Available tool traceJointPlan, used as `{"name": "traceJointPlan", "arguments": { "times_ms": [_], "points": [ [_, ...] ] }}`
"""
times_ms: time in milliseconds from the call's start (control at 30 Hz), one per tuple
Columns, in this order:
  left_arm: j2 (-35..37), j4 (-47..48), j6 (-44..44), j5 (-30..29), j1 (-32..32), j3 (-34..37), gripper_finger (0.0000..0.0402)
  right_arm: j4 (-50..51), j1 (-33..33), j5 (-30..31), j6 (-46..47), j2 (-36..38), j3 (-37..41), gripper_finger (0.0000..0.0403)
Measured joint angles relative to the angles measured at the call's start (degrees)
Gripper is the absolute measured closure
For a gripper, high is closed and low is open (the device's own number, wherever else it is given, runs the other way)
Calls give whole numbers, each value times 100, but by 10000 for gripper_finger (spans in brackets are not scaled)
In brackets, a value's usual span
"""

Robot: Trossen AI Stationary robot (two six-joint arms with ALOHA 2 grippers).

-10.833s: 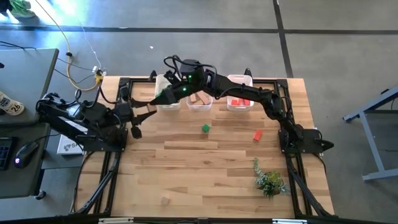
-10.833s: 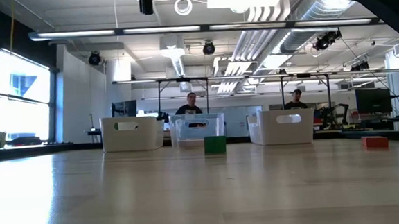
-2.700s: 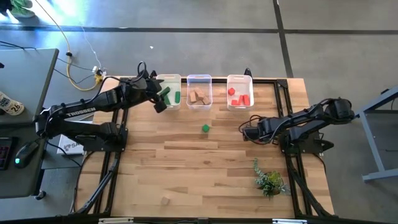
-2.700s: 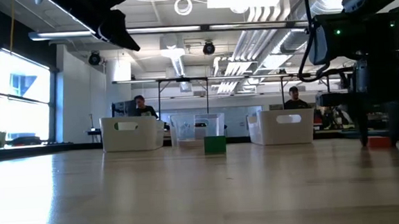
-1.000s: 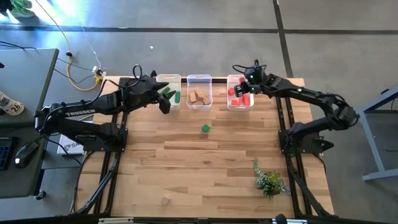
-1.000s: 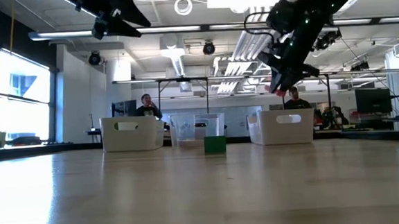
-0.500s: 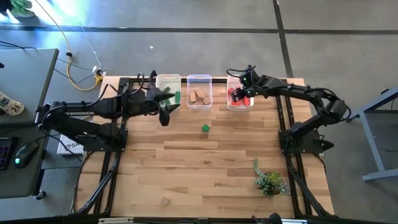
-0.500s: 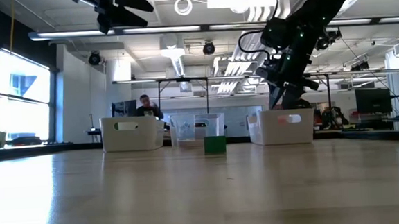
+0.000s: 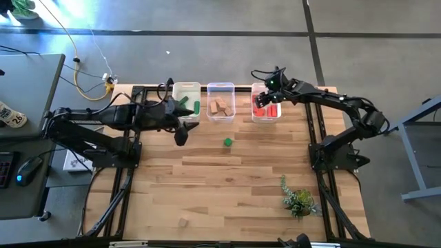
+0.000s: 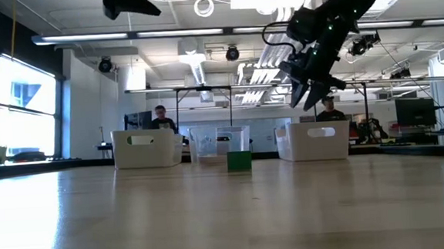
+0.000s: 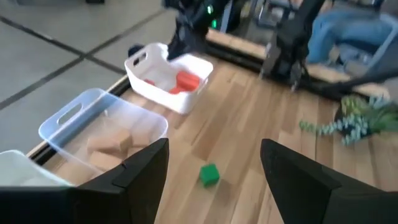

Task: Sort & place blocks by color
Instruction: Put the brown block into the transparent bin

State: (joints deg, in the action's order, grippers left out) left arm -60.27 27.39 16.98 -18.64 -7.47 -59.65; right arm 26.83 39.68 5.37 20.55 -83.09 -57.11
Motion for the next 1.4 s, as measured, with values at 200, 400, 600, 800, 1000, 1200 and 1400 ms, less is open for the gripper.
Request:
{"name": "traceJointPlan", "arguments": {
  "times_ms": [200, 400, 600, 800, 1000, 1200, 1400],
  "points": [
    [-523, 1221, 87, 1, 341, -609, 158, 779, -207, -33, -3, 1, -667, 210],
    [-937, 1994, -62, 170, 833, -811, 158, 1299, -628, 391, 95, 4, -1230, 210],
    [-1181, 2194, -174, 591, 1448, -818, 158, 1419, -992, 377, 640, 4, -1517, 210],
    [-1400, 2270, -590, 601, 2203, -818, 158, 1412, -1454, 319, 1246, 4, -1643, 210],
    [-1752, 2255, -757, 602, 2804, -818, 158, 1438, -1926, 324, 1682, 4, -1643, 210],
    [-2284, 2210, -526, 625, 3416, -818, 158, 1458, -2368, 541, 2008, 4, -1640, 210],
    [-2812, 2089, -341, 645, 3908, -818, 158, 1458, -2699, 820, 2267, 4, -1637, 210]
  ]
}}
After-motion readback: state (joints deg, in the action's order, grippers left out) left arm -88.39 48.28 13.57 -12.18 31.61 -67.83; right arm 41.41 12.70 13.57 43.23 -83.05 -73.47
